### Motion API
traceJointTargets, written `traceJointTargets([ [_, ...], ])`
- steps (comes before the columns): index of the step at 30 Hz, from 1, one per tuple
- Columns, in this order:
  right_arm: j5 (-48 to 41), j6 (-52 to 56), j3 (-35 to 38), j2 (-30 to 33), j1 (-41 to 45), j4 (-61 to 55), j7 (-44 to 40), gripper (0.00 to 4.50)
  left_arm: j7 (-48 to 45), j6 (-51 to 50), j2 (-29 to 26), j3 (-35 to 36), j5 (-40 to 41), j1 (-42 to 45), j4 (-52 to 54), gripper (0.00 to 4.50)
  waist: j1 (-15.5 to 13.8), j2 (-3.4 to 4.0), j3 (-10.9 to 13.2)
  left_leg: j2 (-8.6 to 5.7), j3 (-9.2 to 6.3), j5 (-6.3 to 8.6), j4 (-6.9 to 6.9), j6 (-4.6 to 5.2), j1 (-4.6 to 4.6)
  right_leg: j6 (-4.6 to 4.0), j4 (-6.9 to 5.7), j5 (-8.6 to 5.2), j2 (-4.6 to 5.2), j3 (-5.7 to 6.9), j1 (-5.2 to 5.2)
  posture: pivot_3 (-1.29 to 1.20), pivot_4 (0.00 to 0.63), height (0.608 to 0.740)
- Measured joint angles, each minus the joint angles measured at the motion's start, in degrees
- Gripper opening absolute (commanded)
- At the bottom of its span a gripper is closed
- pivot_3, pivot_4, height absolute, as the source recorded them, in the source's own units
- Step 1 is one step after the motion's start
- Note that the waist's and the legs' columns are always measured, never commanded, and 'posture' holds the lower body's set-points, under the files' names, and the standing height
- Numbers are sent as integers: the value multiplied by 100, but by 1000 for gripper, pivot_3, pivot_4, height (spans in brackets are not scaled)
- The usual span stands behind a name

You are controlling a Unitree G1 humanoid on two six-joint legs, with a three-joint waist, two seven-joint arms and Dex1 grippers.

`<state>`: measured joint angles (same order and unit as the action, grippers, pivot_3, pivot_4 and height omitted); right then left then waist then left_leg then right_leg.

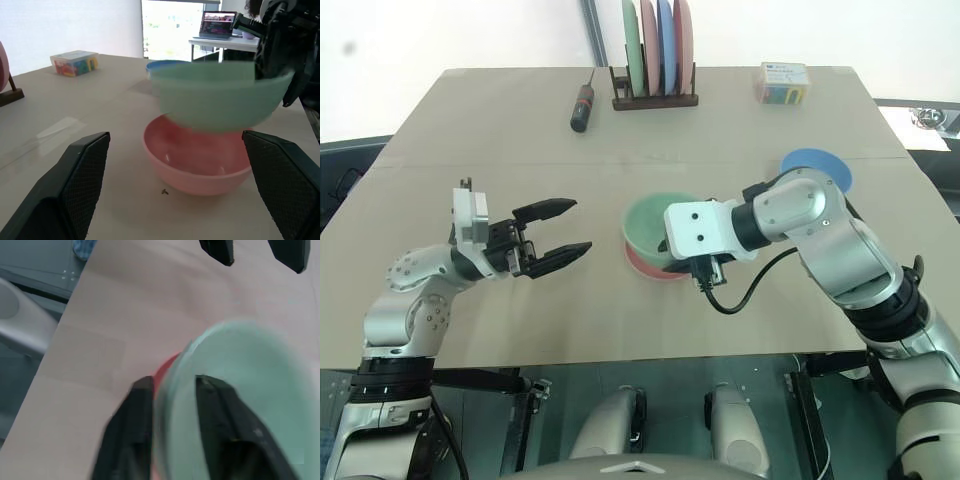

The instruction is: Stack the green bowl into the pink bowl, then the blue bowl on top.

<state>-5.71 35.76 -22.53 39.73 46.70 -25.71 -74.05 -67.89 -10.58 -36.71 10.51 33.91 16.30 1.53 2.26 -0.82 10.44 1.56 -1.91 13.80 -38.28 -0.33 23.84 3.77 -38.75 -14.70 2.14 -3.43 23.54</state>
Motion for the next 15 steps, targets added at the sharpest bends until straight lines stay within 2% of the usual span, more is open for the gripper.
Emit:
traceJointTargets([
  [2, -96, 250, 29, -50, 88, -15, 136, 3563, -17, -47, 2, 1, 4, 3, 1, 4500, 3, 0, 0, 0, 0, 0, 0, 0, 0, 0, -1, 0, 0, 0, 1, 0, 150, 740],
  [5, -263, 540, 247, -23, 160, -21, 296, 3563, -59, -113, 8, 1, 10, -1, 11, 4500, -2, 0, 0, 0, -2, 0, 1, 0, 0, 0, -1, 0, 0, 2, 0, 0, 150, 740],
  [9, -285, 675, 540, 380, 137, 134, 548, 3563, -53, -222, 113, 5, 140, -12, 70, 4500, -42, -1, 0, -1, 0, 0, -1, 0, 2, 0, 5, 0, 3, 2, -2, 0, 150, 740],
  [10, -87, 613, 763, 715, 64, 569, 781, 3563, -52, -307, 213, 3, 287, -8, 232, 4500, -53, -3, 1, -2, 1, 0, -1, 0, 3, 1, 16, 0, 4, 2, -6, 0, 150, 740],
  [12, 23, 569, 861, 842, 7, 806, 911, 3563, -57, -325, 242, 1, 355, 8, 276, 4500, -49, -3, 1, -1, 3, 0, 0, 0, 2, 1, 18, 0, 4, 1, -6, 0, 150, 740],
  [15, 311, 201, 1097, 1078, -159, 1911, 1377, 3563, 8, -447, 440, -69, 484, 178, 439, 4500, -45, -4, 1, -2, 5, 0, 1, 0, 2, 1, 19, 1, 4, -1, -7, 0, 150, 740],
])
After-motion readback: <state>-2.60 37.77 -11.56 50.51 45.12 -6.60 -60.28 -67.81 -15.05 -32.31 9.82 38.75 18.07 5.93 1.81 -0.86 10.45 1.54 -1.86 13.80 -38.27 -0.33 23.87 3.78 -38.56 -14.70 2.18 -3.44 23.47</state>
